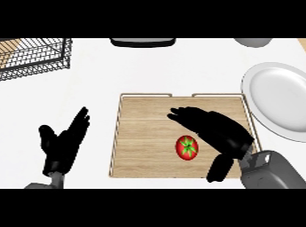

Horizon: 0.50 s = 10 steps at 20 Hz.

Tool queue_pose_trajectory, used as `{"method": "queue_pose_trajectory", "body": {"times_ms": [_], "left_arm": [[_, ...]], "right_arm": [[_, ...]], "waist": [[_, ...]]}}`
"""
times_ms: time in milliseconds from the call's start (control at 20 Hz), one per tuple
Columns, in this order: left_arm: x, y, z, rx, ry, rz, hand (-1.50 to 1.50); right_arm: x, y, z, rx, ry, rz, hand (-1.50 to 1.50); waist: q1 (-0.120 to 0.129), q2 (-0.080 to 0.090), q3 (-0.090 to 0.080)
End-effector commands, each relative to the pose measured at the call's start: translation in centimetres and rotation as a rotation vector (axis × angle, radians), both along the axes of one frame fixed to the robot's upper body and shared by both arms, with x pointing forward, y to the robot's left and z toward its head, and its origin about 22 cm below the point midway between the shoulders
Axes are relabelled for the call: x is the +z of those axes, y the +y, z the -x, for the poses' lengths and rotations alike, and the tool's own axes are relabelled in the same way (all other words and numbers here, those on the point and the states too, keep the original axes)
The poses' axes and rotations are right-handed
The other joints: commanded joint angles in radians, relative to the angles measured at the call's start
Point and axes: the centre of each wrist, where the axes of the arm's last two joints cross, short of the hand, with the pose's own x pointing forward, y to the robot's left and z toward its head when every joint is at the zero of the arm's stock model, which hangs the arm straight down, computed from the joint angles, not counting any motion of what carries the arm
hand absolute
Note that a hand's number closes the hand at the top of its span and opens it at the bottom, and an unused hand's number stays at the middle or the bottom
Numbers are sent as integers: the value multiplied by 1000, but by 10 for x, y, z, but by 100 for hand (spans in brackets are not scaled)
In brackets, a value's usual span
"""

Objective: Pick the tomato from the tray and place it in the plate

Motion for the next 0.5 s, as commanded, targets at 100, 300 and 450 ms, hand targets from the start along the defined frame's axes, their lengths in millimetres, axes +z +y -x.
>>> {"method": "queue_pose_trajectory", "body": {"times_ms": [100, 300, 450], "left_arm": [[2, 12, -2, 0, 36, -3, 0], [-20, -5, 7, 1, 68, 9, 0], [-11, -21, 12, 0, 41, 11, 0]], "right_arm": [[-17, 7, -17, -17, -21, 53, -150], [-7, 28, -15, -3, -4, 66, -150], [-30, 15, -11, -5, -2, 77, -150]], "waist": [[2, 5, -5], [-1, 4, -5], [0, 4, -5]]}}
